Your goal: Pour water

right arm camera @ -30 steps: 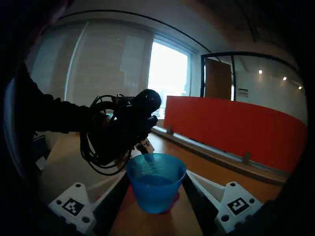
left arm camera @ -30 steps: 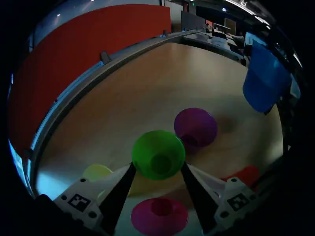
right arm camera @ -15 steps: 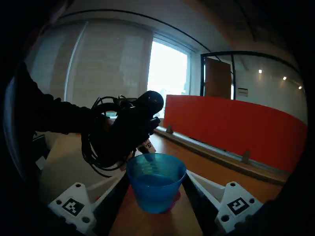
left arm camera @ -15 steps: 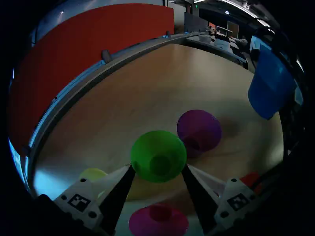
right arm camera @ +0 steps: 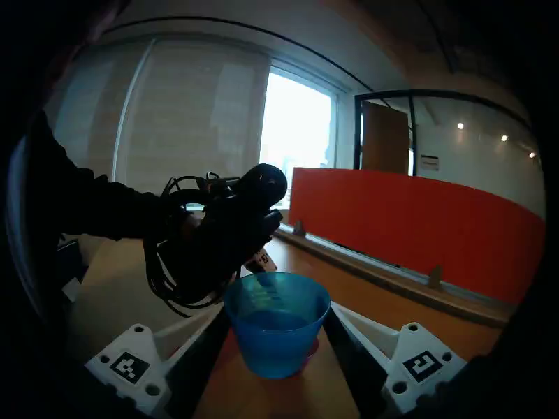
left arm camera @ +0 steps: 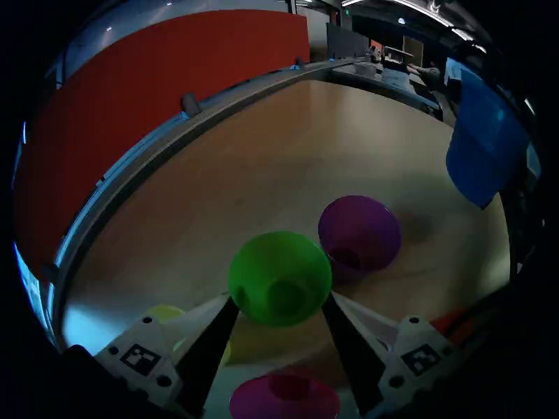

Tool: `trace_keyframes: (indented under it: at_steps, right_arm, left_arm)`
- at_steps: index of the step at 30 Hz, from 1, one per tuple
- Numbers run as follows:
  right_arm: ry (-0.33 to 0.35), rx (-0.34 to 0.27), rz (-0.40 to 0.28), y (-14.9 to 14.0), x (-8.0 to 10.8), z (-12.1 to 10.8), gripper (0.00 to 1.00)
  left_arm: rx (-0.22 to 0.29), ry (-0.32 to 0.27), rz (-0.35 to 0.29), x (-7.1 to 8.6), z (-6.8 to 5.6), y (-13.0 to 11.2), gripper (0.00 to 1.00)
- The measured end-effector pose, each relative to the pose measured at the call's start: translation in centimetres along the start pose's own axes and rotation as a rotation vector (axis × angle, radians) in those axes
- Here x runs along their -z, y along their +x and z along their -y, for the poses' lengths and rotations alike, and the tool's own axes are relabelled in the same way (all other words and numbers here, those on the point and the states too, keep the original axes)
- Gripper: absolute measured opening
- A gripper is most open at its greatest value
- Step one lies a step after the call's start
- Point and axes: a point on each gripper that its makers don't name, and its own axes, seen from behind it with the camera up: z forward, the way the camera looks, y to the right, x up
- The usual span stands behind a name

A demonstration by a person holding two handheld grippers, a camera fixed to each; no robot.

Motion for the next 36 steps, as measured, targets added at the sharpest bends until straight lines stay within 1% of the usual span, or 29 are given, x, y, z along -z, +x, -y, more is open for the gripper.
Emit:
trace_keyframes:
  at_steps: [6, 12, 20, 26, 36]
  right_arm:
    - [-0.002, -0.004, -0.002, 0.0, 0.1, -0.1, 0.9]
    - [-0.002, -0.005, -0.002, 0.0, 0.1, -0.2, 0.9]
    - [-0.006, -0.003, -0.002, 0.1, 0.1, -0.3, 0.9]
    - [-0.009, -0.004, -0.003, 0.2, 0.1, -0.3, 0.9]
    - [-0.009, -0.005, -0.003, 0.5, 0.1, 0.0, 0.9]
  left_arm:
    - [0.002, -0.015, -0.005, 0.2, -0.3, 0.1, 0.81]
    - [-0.006, -0.009, -0.014, 0.3, 0.0, 0.1, 0.81]
    - [0.002, -0.002, -0.044, 0.6, 0.3, 0.6, 0.81]
    - [0.022, 0.007, -0.074, 1.3, 0.7, 0.6, 0.81]
    - [0.049, 0.024, -0.131, 3.0, 1.2, 1.3, 0.81]
